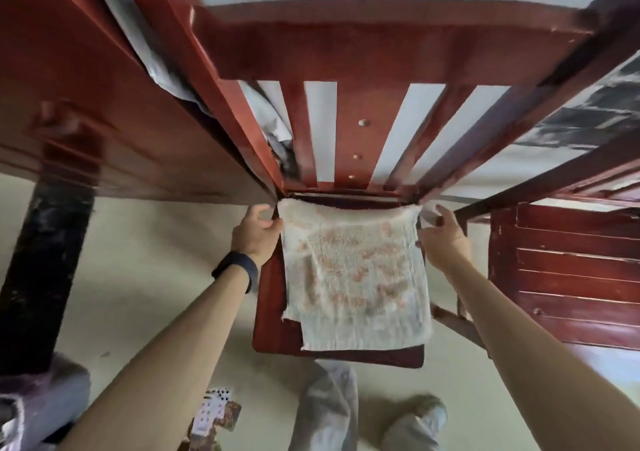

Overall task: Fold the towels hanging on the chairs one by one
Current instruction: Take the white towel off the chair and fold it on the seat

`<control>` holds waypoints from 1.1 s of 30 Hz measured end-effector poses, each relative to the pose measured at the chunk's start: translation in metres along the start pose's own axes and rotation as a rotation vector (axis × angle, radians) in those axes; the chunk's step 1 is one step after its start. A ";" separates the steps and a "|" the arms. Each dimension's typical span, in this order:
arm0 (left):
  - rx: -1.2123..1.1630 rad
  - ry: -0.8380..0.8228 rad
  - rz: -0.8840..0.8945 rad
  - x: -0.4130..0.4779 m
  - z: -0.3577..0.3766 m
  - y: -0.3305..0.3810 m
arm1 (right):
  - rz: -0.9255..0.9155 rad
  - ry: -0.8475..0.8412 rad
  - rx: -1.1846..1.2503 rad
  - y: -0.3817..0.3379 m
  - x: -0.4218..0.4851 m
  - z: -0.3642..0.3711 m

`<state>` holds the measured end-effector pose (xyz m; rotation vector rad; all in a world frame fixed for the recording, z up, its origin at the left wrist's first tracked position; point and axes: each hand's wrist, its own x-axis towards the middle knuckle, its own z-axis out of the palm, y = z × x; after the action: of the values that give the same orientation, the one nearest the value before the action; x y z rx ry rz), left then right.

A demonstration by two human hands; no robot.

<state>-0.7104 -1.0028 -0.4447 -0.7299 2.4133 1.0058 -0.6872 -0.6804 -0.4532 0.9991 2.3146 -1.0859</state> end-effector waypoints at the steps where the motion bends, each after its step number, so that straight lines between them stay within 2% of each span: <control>1: 0.030 -0.024 -0.007 0.000 0.005 -0.008 | 0.018 -0.016 -0.030 0.009 -0.004 0.006; 3: 0.109 -0.077 -0.050 -0.010 0.020 -0.034 | 0.075 -0.071 -0.142 0.038 -0.018 0.020; 8: 0.216 -0.253 -0.290 -0.053 0.067 -0.119 | 0.218 -0.175 -0.367 0.121 -0.048 0.053; 17: 0.193 -0.051 -0.309 -0.073 0.107 -0.146 | 0.278 -0.090 -0.330 0.158 -0.042 0.074; 23: 0.118 -0.076 -0.343 -0.073 0.107 -0.141 | 0.275 -0.064 -0.367 0.163 -0.039 0.073; 27: -0.098 -0.039 -0.434 -0.076 0.099 -0.149 | 0.292 -0.056 -0.240 0.168 -0.043 0.069; 30: -0.375 -0.120 -0.516 -0.084 0.091 -0.146 | 0.303 -0.054 -0.173 0.164 -0.050 0.066; 33: -0.582 -0.193 -0.584 -0.094 0.078 -0.135 | 0.300 -0.032 0.002 0.159 -0.055 0.057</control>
<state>-0.5416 -0.9975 -0.5124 -1.3568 1.5786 1.4313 -0.5296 -0.6777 -0.5353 1.2704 2.0542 -0.9736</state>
